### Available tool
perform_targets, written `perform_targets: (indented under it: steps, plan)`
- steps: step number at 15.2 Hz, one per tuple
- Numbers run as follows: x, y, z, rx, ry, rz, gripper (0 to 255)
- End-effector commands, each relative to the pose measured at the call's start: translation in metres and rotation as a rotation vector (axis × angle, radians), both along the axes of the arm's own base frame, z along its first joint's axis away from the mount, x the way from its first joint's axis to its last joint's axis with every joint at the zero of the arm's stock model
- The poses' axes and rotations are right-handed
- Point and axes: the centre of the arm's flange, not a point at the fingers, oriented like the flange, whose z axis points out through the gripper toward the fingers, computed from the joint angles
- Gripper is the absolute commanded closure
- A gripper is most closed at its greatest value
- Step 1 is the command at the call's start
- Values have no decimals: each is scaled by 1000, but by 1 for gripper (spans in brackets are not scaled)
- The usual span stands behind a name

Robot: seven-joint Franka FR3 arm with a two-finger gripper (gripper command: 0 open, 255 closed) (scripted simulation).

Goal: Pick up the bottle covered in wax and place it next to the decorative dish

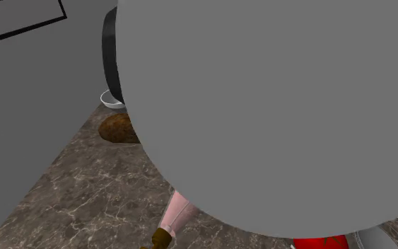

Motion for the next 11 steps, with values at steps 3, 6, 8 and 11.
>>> perform_targets:
  steps: [3, 6, 8, 11]
  plan:
    - [31, -33, -33, 34, -17, -41, 0]
    - [52, -58, -58, 60, -29, -71, 0]
    - [65, -74, -74, 77, -38, -91, 0]
    - [86, -99, -99, 103, -50, -121, 0]
